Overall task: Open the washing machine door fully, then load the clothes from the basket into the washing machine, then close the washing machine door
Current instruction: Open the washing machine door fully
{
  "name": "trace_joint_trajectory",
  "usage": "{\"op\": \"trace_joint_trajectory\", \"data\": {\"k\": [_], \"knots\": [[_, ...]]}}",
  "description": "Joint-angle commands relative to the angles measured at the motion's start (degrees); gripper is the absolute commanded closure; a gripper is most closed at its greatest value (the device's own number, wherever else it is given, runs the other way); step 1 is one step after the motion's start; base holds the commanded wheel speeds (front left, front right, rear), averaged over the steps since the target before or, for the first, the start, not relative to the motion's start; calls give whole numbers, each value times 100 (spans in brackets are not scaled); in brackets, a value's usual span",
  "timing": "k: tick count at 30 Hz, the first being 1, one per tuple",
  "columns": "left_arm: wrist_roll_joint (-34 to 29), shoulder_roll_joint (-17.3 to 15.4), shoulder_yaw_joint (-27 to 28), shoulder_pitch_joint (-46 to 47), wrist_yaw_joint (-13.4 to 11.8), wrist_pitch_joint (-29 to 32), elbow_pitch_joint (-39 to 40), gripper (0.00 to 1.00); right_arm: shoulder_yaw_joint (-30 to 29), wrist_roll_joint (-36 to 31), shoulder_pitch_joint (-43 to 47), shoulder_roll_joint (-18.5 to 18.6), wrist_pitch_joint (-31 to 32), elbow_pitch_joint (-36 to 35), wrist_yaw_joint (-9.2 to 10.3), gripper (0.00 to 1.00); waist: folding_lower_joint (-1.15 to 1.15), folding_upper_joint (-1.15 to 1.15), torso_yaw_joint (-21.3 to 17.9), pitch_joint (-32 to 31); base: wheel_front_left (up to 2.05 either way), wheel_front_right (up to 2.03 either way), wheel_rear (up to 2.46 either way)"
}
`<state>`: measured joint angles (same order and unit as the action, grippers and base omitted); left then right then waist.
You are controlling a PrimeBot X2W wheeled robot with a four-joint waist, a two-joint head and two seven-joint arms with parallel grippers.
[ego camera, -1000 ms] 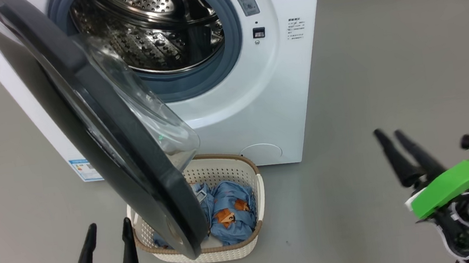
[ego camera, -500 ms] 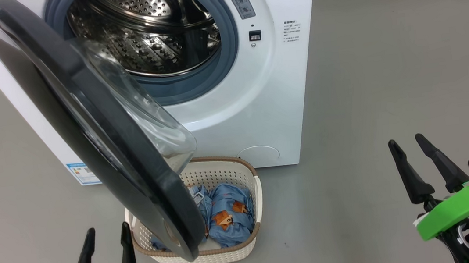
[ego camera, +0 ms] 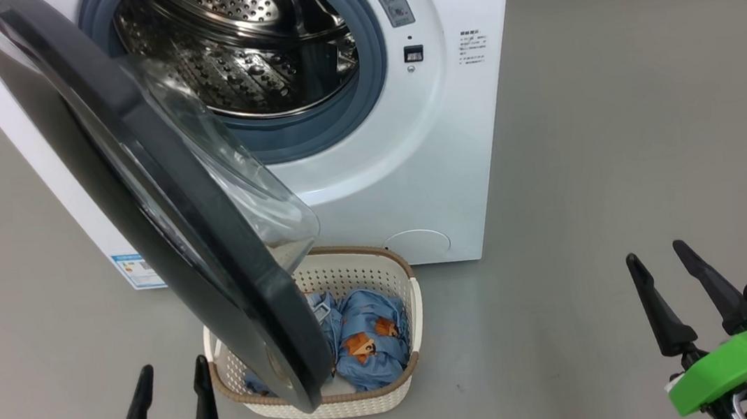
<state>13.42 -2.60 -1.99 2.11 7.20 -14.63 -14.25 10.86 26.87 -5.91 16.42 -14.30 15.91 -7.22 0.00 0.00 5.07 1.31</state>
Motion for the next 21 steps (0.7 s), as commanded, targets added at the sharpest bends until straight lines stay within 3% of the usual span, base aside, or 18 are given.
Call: {"op": "trace_joint_trajectory", "data": {"k": [1,14,16,17,18,21], "knots": [[-80,-67,173,87,28,-37,84,0,24,-126,72,48,-70,-112,-26,0,0,0,9,9,0,0,0],[-72,-51,208,116,28,-37,44,0,-146,-373,177,-88,-70,-146,-26,0,0,0,-12,51,0,0,0],[-59,-50,199,144,28,-37,36,54,-176,-387,180,-104,-70,-157,-26,0,0,0,-8,50,0,0,0],[-50,-50,194,156,28,-37,36,67,-189,-391,181,-110,-70,-163,-26,0,0,0,-4,48,0,0,0],[-36,-50,193,167,28,-37,47,100,-199,-395,183,-115,-70,-168,-26,0,0,0,-1,44,0,0,0],[41,-48,249,198,28,-37,182,100,-217,-423,194,-120,-70,-197,-26,0,0,0,12,27,0,0,0]]}}
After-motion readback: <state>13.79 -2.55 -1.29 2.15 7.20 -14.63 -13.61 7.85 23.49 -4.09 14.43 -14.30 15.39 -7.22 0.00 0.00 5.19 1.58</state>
